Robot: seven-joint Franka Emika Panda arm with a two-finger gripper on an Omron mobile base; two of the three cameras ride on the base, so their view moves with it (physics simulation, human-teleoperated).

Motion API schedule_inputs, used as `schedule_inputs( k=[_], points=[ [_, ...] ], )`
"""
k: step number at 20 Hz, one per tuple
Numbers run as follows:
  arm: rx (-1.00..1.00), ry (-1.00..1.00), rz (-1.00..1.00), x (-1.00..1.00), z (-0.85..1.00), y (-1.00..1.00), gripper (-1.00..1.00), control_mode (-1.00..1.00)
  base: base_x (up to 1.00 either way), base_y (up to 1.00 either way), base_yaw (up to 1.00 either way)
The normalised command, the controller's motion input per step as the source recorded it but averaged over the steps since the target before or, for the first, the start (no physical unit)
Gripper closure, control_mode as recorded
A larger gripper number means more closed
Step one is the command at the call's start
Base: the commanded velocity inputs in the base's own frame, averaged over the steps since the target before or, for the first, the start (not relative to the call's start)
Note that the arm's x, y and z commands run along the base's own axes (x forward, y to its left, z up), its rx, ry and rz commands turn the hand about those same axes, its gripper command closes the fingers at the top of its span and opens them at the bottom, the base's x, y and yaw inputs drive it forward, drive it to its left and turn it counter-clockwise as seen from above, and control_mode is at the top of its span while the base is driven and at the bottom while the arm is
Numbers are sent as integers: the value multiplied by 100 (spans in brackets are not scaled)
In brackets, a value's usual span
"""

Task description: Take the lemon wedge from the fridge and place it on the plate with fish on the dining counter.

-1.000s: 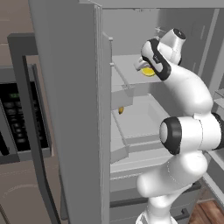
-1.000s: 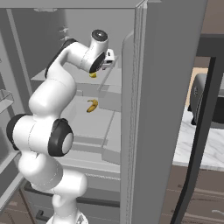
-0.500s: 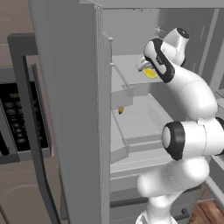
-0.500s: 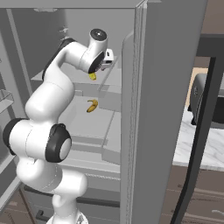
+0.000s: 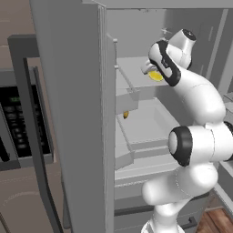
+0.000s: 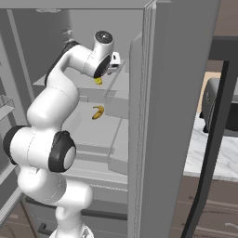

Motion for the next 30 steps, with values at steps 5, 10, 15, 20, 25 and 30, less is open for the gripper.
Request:
schedule_inputs(
  k=[5, 10, 15, 20, 25, 30],
  points=[
    [-3, -1, 0, -20, -20, 0, -100, -100, 0, 0, 0],
    [-3, 0, 0, -14, -29, 0, -100, -100, 0, 0, 0],
    [-4, 0, 0, -3, -31, 0, 100, -100, 0, 0, 0],
    [-3, 0, 0, 0, -17, 0, 100, -100, 0, 0, 0],
    [0, 0, 0, 0, 0, 0, 100, -100, 0, 0, 0],
    [0, -1, 0, -16, 2, 0, 100, -100, 0, 0, 0]
  ],
)
